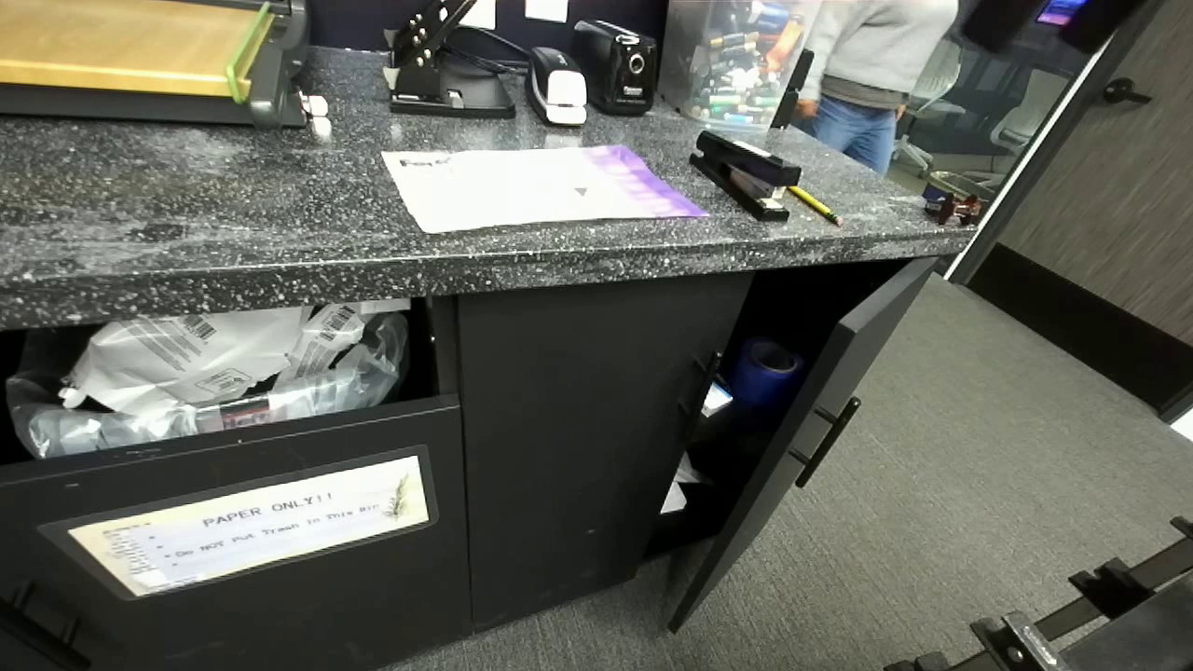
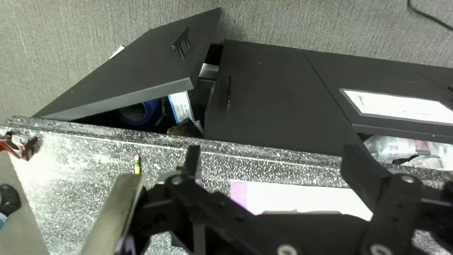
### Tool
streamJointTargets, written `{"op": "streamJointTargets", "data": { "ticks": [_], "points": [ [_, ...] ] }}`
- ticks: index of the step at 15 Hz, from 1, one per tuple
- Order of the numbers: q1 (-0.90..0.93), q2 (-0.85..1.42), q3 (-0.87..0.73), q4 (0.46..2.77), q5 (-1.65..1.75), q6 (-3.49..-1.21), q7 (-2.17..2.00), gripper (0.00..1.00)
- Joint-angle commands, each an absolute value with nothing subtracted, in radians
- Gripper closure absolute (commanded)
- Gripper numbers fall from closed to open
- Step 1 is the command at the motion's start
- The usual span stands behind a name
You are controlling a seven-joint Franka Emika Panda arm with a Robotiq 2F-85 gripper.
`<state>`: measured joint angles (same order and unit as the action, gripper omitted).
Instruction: Move the stapler to the left and put it on the paper
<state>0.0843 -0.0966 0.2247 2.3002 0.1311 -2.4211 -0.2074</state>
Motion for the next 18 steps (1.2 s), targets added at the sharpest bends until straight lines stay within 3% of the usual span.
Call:
{"op": "streamJointTargets", "data": {
  "ticks": [1, 18],
  "points": [
    [0.095, 0.110, 0.189, 2.044, 0.160, -2.352, -0.215, 0.00],
    [0.081, 0.645, 0.036, 1.322, 0.031, -2.066, -0.192, 0.00]
  ]
}}
